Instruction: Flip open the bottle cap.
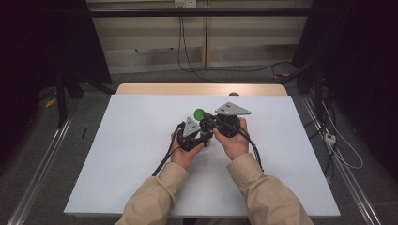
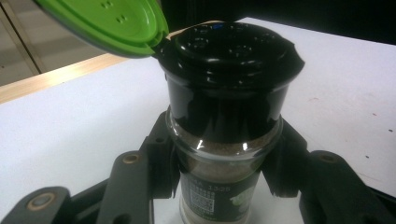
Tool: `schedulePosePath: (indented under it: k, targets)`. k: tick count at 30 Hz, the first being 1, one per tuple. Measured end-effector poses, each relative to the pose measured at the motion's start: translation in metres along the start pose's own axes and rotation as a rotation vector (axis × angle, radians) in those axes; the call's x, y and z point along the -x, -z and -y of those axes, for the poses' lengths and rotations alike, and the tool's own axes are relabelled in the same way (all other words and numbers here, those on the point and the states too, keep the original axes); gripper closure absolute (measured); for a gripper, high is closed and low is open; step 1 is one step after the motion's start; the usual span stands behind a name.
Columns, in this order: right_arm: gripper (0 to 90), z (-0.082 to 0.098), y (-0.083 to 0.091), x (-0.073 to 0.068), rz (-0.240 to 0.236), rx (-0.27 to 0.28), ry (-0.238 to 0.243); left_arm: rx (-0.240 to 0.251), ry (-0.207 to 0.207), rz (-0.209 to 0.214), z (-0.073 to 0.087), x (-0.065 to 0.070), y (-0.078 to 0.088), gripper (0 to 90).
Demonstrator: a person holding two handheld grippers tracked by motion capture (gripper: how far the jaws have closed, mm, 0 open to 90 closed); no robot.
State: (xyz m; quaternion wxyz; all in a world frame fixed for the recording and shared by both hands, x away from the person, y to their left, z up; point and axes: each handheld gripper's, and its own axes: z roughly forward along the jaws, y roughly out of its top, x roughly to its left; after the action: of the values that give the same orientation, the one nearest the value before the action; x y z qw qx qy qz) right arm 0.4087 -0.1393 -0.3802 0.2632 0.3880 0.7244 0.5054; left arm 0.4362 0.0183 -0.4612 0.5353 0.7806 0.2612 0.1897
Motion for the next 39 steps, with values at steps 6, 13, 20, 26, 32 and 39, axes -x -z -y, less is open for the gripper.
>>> schedulePosePath:
  k: [6, 13, 20, 26, 32, 39]
  targets:
    - [87.7, 0.001, 0.002, 0.002, -0.007, -0.003, -0.014, 0.004, 0.000, 0.003, -0.002, -0.004, 0.004, 48.4]
    - [73.4, 0.001, 0.002, 0.000, 0.005, -0.005, 0.000, 0.000, 0.031, 0.005, -0.005, -0.007, 0.009, 37.0]
    - [55.8, 0.004, 0.004, -0.001, 0.003, 0.009, -0.028, -0.025, 0.031, 0.022, -0.009, -0.008, 0.017, 24.3]
    - [37.2, 0.012, 0.012, 0.002, 0.009, 0.016, -0.069, -0.030, 0.059, 0.052, -0.012, -0.008, 0.027, 18.1]
    - [27.0, 0.020, 0.024, 0.004, 0.009, 0.029, -0.069, -0.035, 0.038, 0.064, -0.013, -0.010, 0.041, 14.7]
    - [19.8, 0.031, 0.036, 0.005, 0.006, 0.025, -0.059, -0.033, 0.055, 0.082, -0.011, -0.016, 0.061, 12.5]
